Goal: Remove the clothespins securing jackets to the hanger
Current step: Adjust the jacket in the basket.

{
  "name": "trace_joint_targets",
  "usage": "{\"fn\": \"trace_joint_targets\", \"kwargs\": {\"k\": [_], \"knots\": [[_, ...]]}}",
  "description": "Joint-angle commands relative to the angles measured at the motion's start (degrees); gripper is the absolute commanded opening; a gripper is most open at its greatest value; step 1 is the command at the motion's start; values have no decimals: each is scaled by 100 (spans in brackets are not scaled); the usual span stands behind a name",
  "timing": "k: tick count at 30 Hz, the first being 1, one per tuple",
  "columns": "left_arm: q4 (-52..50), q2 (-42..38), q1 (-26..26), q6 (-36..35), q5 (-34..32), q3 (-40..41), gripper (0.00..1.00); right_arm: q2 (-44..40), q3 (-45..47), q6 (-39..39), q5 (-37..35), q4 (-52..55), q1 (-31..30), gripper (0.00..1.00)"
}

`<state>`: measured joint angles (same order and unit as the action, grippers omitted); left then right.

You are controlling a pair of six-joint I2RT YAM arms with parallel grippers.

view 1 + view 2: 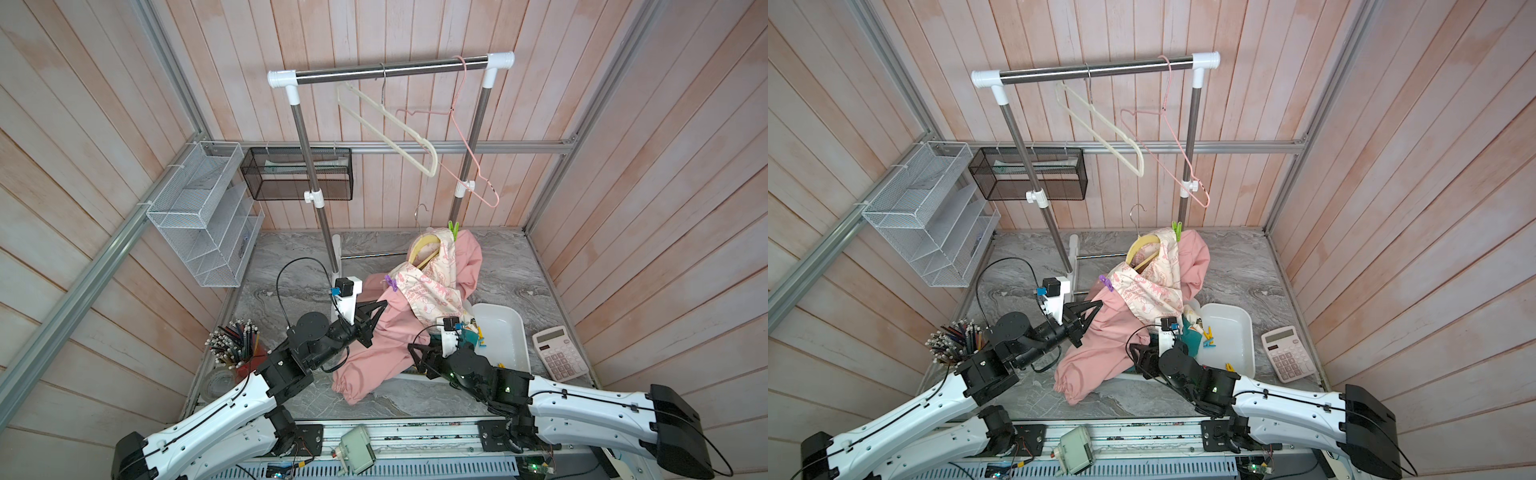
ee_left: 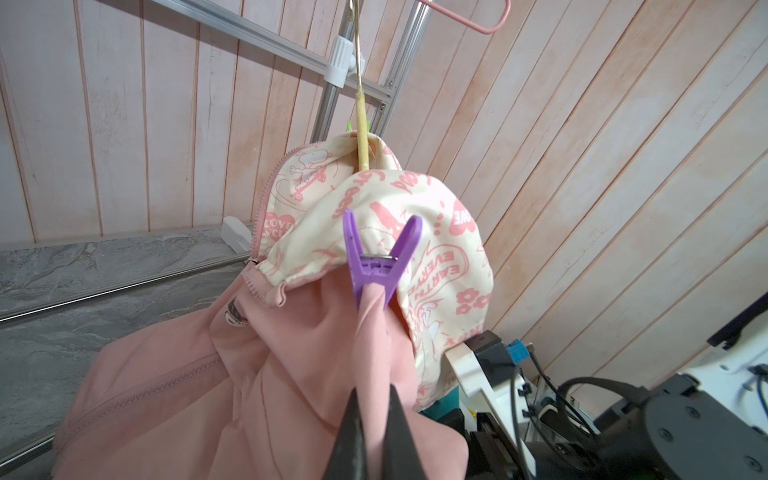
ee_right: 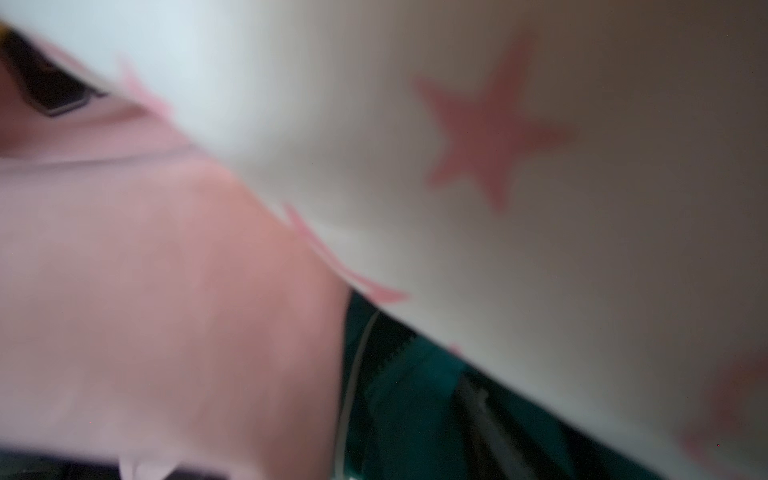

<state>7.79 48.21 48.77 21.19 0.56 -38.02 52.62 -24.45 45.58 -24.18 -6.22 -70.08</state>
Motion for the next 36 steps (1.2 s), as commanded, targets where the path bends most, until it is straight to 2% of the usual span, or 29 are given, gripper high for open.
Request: {"fn": "trace_joint_targets", "kwargs": {"k": [1,3,5,11,18,20,21,26,28,36], "knots": [[654,24,-26,55,-350,-324,0,17,-433,79,-307,575,-295,73],[706,40,-26,86,-481,-346,0,9,-544,200,-417,623,-438,74],[729,64,-26,83,-599,-372,0,6,-545,325,-399,529,-520,79],[864,126,-26,145,-636,-456,0,305,-227,1177,-353,115,-646,79],[947,149,1,270,-592,-404,0,1005,-202,1144,-124,-955,-644,76],[1024,124,1,330,-579,-347,0,1151,-96,1213,-190,-1319,-638,70],[1048,115,2,356,-553,-330,0,1227,-17,1205,-155,-1495,-630,63],[953,43,6,362,-460,-362,0,1124,-7,1131,-269,-1375,-528,15],[902,-13,6,327,-447,-347,0,853,-16,1015,-442,-1164,-476,2],[504,-145,4,81,29,-411,0,-285,-37,449,-828,-440,217,0]]}}
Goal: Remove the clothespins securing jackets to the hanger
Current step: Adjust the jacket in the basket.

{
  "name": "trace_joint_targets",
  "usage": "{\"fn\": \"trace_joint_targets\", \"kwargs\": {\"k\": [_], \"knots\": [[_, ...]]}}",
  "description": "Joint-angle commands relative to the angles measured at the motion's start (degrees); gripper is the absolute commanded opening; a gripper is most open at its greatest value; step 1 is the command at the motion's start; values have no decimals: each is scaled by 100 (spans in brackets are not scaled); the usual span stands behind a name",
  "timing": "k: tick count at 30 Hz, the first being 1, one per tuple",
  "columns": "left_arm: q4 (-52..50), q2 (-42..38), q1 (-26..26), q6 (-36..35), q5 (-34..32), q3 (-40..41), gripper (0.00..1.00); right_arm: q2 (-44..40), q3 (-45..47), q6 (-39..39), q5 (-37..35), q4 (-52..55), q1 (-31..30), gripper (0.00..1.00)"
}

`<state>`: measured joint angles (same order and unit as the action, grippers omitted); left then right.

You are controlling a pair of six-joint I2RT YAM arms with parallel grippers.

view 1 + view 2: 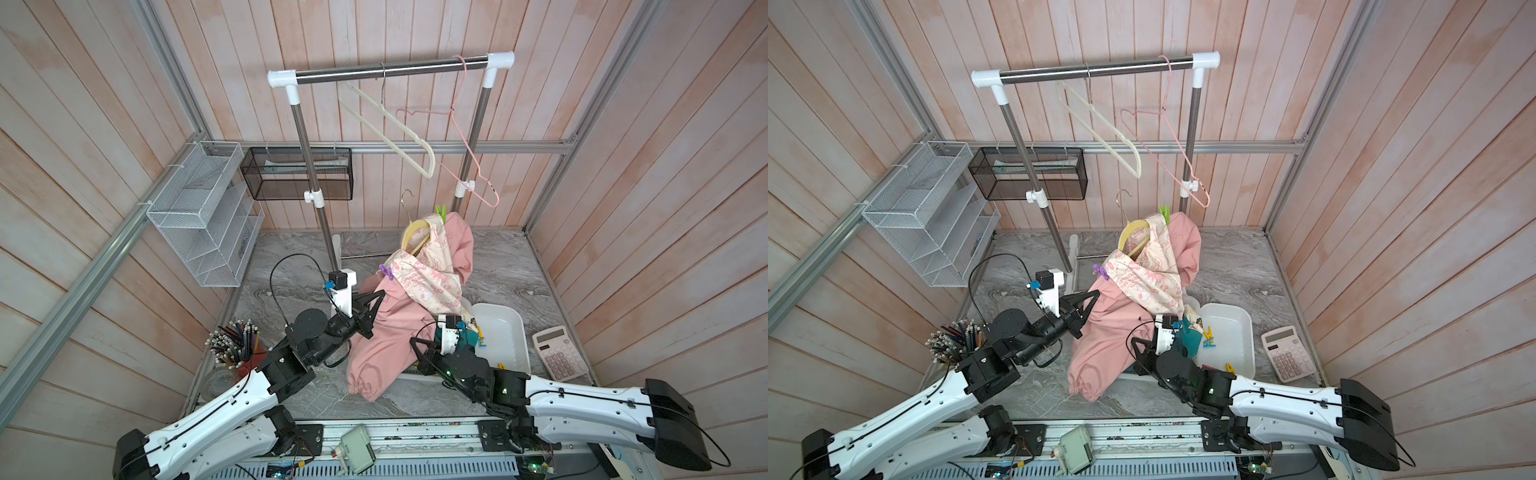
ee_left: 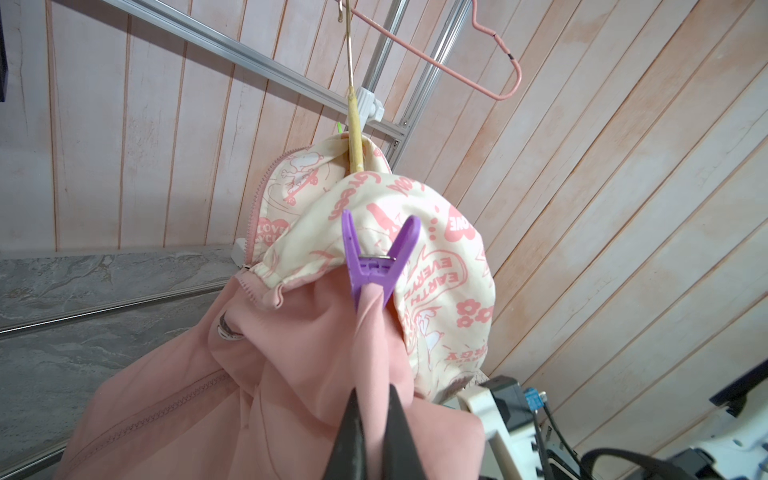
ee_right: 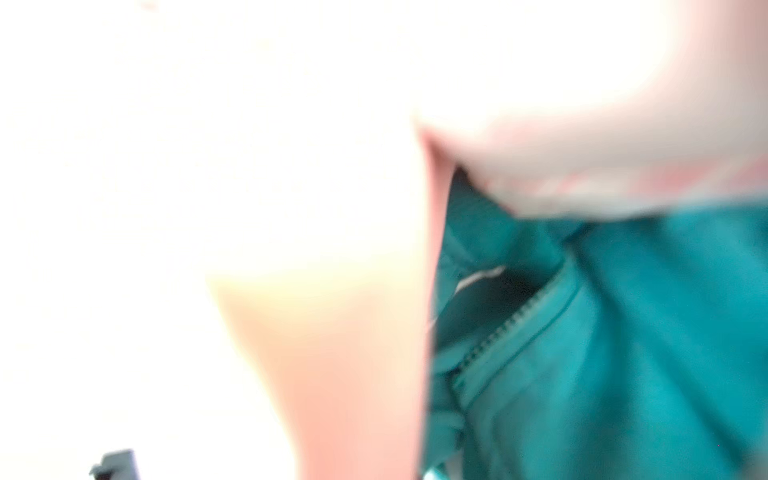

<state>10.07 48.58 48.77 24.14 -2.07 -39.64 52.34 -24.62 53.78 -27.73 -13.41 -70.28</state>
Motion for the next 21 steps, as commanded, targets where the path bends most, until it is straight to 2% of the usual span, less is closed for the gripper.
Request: {"fn": "trace_joint_targets", "kwargs": {"k": [1,5,10,15,21], "knots": [[176,-202,1,-248,309,-275,0,-319,-81,-480,-547,384,292,0],[-157,-270,5,-376,404,-329,0,-402,-415,-965,-636,850,497,0],[-241,-348,3,-464,600,-247,0,-320,-464,-1219,-613,804,809,0],[-184,-480,1,-433,676,-33,0,-316,-389,-1075,-861,594,1024,0],[-38,-709,9,-449,560,398,0,-243,203,-705,-693,357,1265,0]]}}
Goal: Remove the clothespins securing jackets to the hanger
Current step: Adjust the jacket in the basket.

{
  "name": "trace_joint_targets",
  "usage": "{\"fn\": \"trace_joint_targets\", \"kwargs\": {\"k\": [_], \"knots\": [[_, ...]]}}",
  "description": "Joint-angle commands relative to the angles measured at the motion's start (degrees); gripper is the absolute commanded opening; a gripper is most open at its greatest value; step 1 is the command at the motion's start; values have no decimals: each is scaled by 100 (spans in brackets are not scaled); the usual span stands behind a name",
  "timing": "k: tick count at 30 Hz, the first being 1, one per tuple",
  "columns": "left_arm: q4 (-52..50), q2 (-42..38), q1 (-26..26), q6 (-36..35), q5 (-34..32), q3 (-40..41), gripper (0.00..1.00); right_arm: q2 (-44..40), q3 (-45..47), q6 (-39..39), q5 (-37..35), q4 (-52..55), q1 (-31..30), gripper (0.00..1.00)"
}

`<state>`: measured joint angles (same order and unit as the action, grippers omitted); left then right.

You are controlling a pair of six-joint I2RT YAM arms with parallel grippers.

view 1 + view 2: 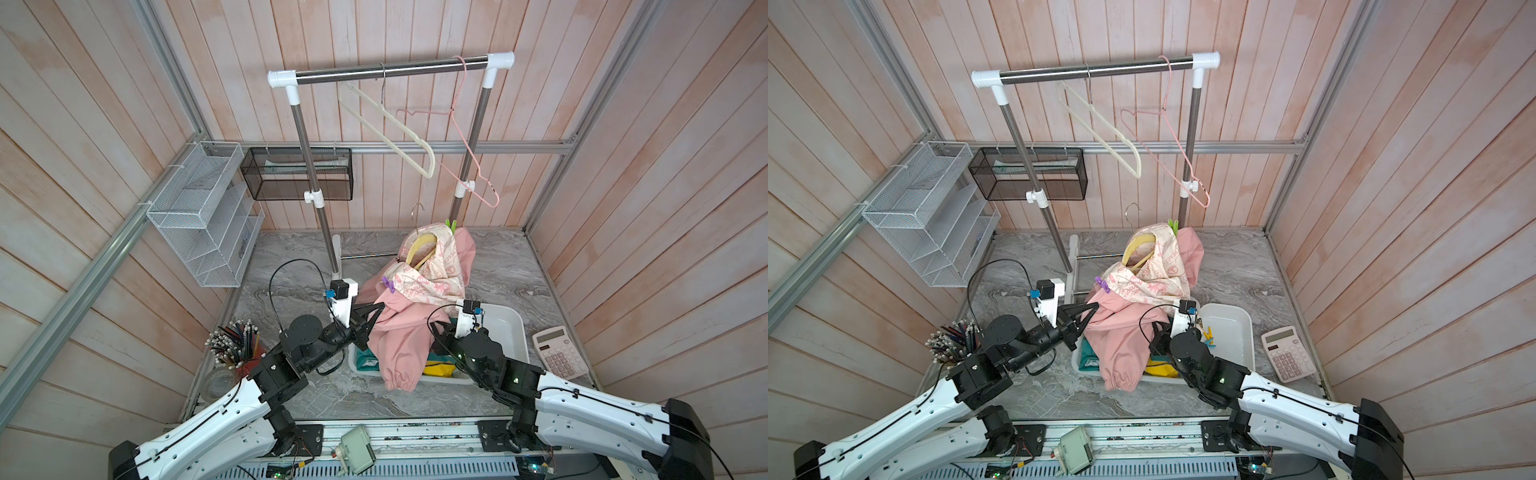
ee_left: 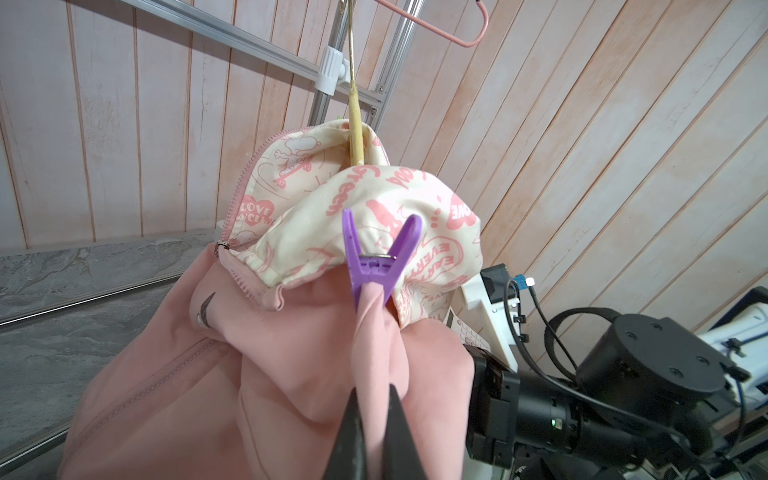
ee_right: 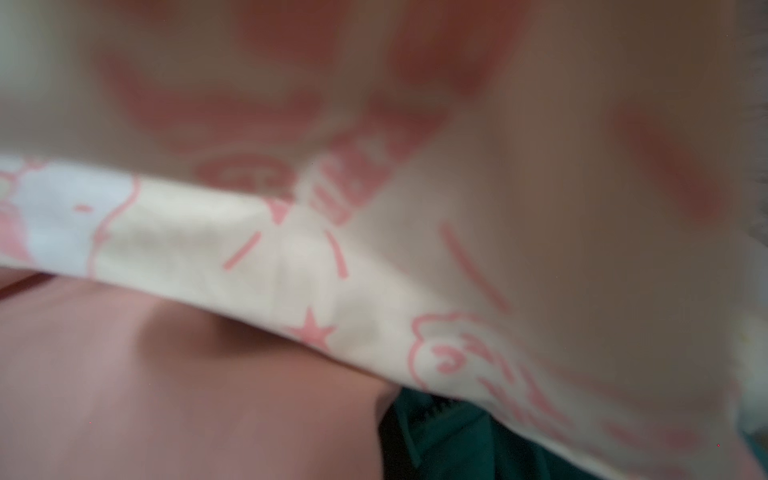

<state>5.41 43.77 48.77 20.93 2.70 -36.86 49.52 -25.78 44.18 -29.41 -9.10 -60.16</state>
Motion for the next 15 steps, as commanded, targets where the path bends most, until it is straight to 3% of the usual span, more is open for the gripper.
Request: {"fn": "trace_joint_targets", "kwargs": {"k": [1,11,13,15], "knots": [[411,-238,9,-144,53,177,0,46,426,282,-473,-154,272,0],[389,-159,222,-403,-586,694,0,139,855,-83,-18,-449,338,0],[377,-146,328,-532,-789,753,0,124,816,-129,38,-267,338,11],[401,-116,465,-662,-958,804,0,93,797,-223,110,-75,338,34]]}}
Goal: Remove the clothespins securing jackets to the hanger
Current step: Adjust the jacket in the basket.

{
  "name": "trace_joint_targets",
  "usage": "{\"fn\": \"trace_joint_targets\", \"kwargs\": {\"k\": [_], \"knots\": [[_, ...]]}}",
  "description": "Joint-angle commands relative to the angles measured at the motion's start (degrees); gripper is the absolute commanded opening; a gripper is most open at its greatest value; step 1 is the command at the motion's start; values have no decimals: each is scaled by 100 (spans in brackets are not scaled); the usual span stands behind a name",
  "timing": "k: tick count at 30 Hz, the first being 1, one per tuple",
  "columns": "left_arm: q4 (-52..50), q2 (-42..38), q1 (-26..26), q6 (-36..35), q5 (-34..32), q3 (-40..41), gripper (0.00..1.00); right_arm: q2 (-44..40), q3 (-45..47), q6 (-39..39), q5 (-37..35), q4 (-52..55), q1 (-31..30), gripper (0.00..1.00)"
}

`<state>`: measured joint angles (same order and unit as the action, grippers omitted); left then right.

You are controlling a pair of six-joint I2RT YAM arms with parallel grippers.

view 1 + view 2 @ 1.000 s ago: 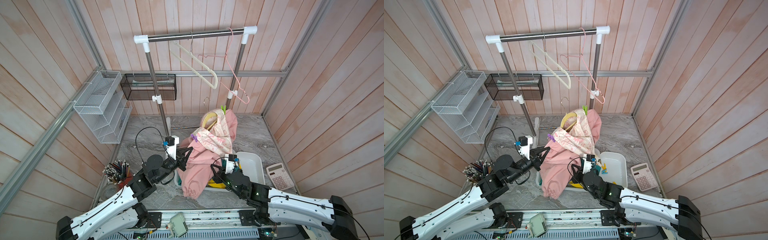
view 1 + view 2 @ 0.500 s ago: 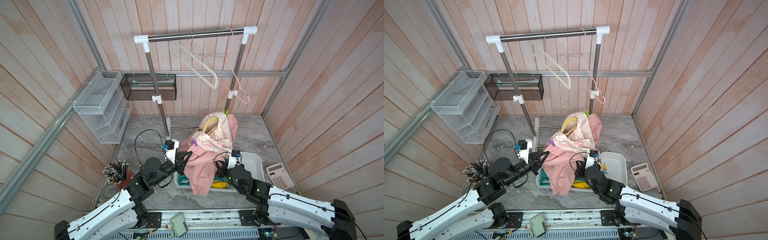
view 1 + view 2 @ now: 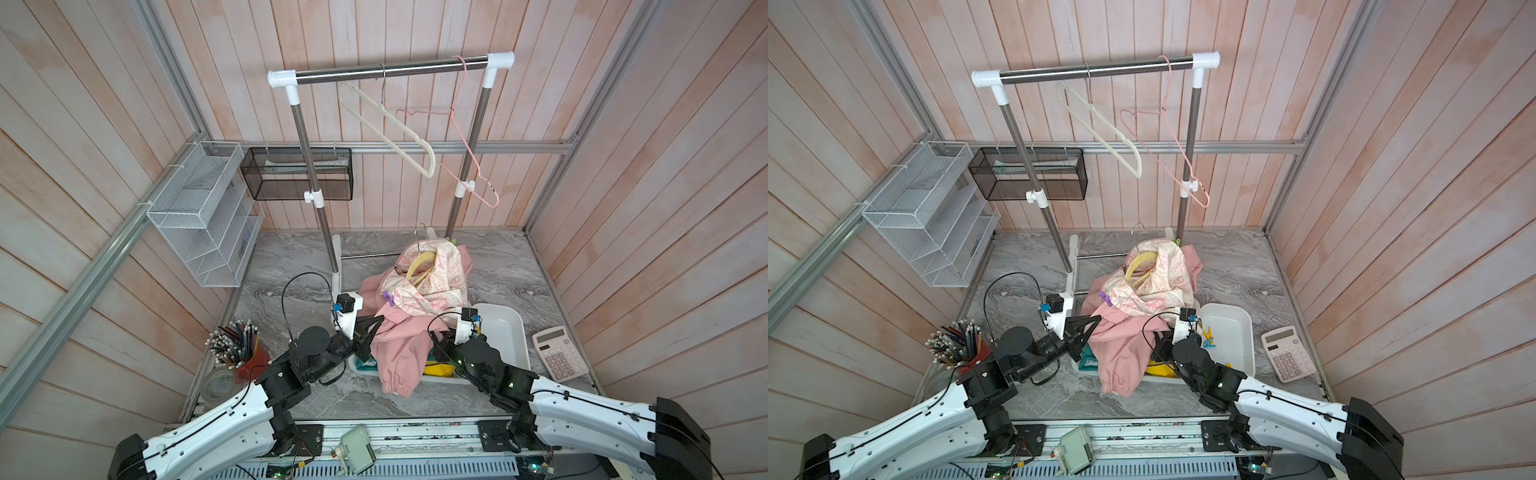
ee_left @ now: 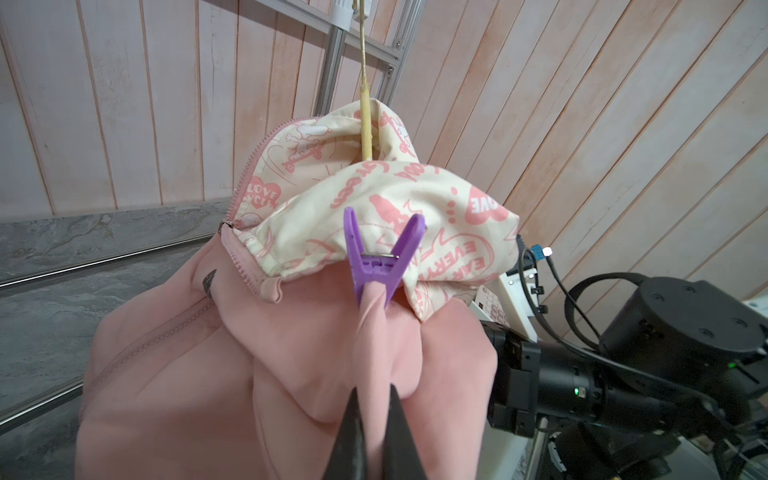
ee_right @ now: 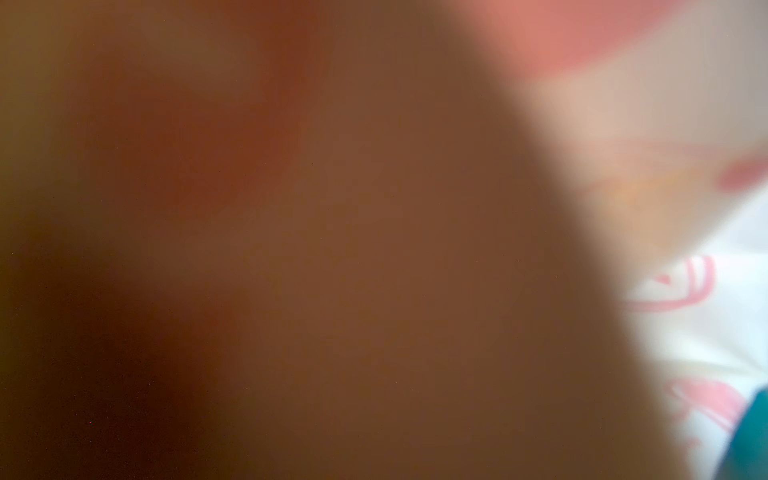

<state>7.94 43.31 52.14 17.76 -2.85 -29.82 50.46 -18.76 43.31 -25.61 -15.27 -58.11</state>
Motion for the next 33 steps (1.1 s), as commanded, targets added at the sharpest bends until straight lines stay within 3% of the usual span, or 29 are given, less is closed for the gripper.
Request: {"fn": "trace_joint_targets", "kwargs": {"k": [1,3,5,17,23,28,33], "knots": [[183,-64,187,-378,-472,138,0,-26,88,-162,-244,647,133,43],[307,-83,352,-465,-665,255,0,-117,30,-261,-156,891,141,56],[467,-149,452,-518,-726,393,0,-279,-21,-253,-98,1204,140,60],[681,-653,472,-485,-639,476,0,-2479,-501,-682,-228,2945,138,62],[646,-507,484,-699,-436,258,0,-2612,-1518,-1761,-847,3309,357,72],[660,-532,485,-834,-479,242,0,-1699,-2322,-2389,501,3281,1643,75],[601,-518,499,-994,-527,205,0,-1042,-2506,-2371,3169,2420,4007,74]]}}
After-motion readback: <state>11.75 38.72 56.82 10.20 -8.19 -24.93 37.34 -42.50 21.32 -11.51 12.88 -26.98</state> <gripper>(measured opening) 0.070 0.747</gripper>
